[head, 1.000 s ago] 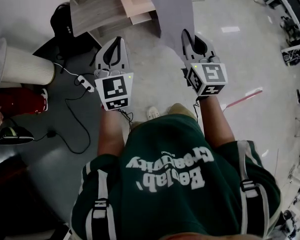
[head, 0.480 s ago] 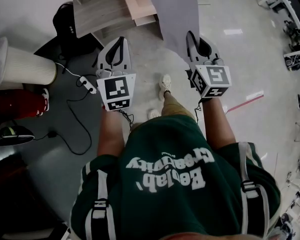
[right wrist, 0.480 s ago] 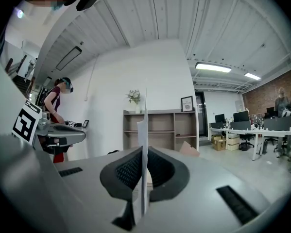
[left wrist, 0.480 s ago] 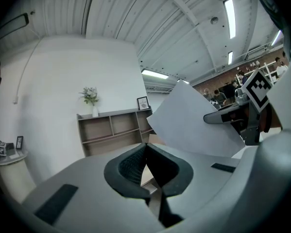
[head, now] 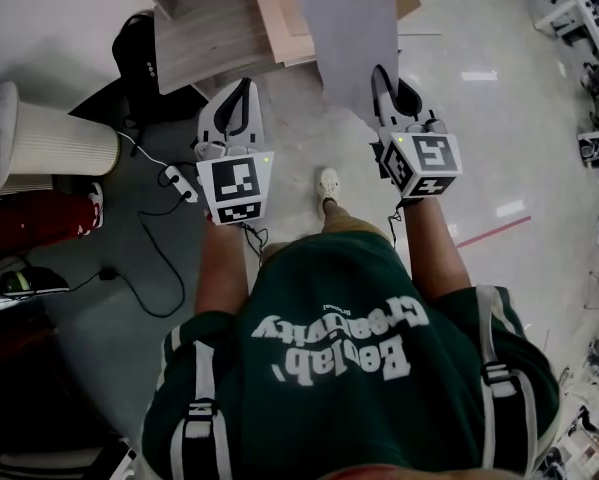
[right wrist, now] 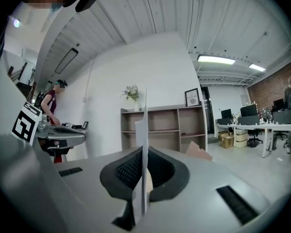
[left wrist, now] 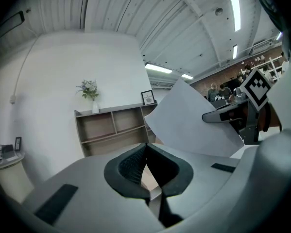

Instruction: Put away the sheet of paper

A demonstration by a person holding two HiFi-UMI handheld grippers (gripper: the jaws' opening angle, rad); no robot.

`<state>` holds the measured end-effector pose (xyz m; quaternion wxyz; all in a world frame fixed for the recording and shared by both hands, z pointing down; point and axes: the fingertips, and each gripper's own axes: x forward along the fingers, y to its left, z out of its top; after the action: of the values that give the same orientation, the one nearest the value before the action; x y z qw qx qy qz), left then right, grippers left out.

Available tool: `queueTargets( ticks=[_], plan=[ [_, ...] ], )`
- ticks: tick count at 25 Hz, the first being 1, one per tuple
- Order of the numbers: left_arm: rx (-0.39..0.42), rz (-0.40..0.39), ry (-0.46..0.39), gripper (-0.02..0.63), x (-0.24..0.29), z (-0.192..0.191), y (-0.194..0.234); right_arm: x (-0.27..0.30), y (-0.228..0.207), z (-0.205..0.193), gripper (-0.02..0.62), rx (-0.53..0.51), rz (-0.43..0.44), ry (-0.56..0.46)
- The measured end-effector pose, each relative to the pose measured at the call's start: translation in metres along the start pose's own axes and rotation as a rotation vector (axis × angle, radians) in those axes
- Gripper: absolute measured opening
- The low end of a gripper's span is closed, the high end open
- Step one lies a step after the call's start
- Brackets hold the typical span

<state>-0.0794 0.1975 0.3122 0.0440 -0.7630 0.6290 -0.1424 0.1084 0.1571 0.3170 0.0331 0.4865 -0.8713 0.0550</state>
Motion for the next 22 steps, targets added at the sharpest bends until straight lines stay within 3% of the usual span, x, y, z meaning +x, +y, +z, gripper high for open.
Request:
queueTargets(
  ticks=[14, 22],
  plan=[
    [0.004, 0.062, 0.046, 0.018, 0.154, 0.005, 0.009, 0.132, -0.112, -0.004, 0.034, 0.044, 0.075, 0.034],
    [0.002, 0.072, 0.066, 0.018, 0.190, 0.001, 0.013, 0.169, -0.132, -0.009, 0.034, 0.074, 0.102, 0.047]
  ],
)
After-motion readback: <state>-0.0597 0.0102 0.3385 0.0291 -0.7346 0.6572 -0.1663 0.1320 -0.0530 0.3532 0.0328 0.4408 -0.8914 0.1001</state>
